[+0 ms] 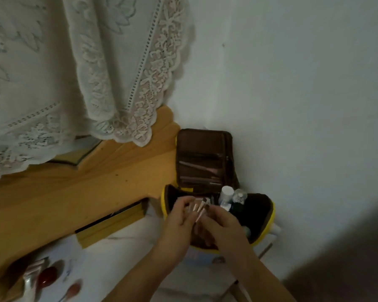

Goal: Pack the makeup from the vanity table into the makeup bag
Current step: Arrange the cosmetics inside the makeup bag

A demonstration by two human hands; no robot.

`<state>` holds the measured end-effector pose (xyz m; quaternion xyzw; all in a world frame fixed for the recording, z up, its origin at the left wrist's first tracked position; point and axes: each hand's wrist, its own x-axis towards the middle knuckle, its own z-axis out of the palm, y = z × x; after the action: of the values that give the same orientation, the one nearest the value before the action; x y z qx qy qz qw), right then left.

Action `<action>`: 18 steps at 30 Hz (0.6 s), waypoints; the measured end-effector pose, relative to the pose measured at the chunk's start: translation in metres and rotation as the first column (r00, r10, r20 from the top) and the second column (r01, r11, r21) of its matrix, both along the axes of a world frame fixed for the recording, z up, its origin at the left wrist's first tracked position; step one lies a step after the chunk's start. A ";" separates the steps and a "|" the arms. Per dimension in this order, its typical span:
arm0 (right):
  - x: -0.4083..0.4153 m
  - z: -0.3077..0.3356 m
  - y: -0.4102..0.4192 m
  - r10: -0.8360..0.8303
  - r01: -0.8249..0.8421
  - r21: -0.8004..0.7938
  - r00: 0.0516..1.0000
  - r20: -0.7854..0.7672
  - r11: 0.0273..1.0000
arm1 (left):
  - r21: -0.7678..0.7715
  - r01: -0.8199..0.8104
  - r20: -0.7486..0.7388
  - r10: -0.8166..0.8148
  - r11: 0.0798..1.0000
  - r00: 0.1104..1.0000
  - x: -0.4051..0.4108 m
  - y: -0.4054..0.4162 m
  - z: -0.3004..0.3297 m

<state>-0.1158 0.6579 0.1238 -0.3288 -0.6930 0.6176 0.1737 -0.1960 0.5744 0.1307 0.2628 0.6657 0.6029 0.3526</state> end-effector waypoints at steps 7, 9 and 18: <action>0.025 0.010 0.076 -0.007 0.006 -0.032 0.999 -0.032 0.999 | -0.143 0.170 -0.014 -0.174 0.975 0.985 0.024 0.081 0.002; 0.029 0.008 0.094 0.006 -0.008 -0.069 1.000 -0.025 0.998 | -0.171 0.250 0.007 -0.252 0.953 0.968 0.025 0.095 0.003; 0.026 0.015 0.152 -0.224 0.214 -0.097 0.968 -0.115 0.972 | -0.147 0.224 -0.062 -0.235 0.963 0.970 -0.014 0.149 -0.001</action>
<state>-0.0896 0.8098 0.1388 -0.3710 -0.6135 0.6427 0.2700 -0.2103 0.7235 0.1295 0.3369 0.6844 0.4992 0.4109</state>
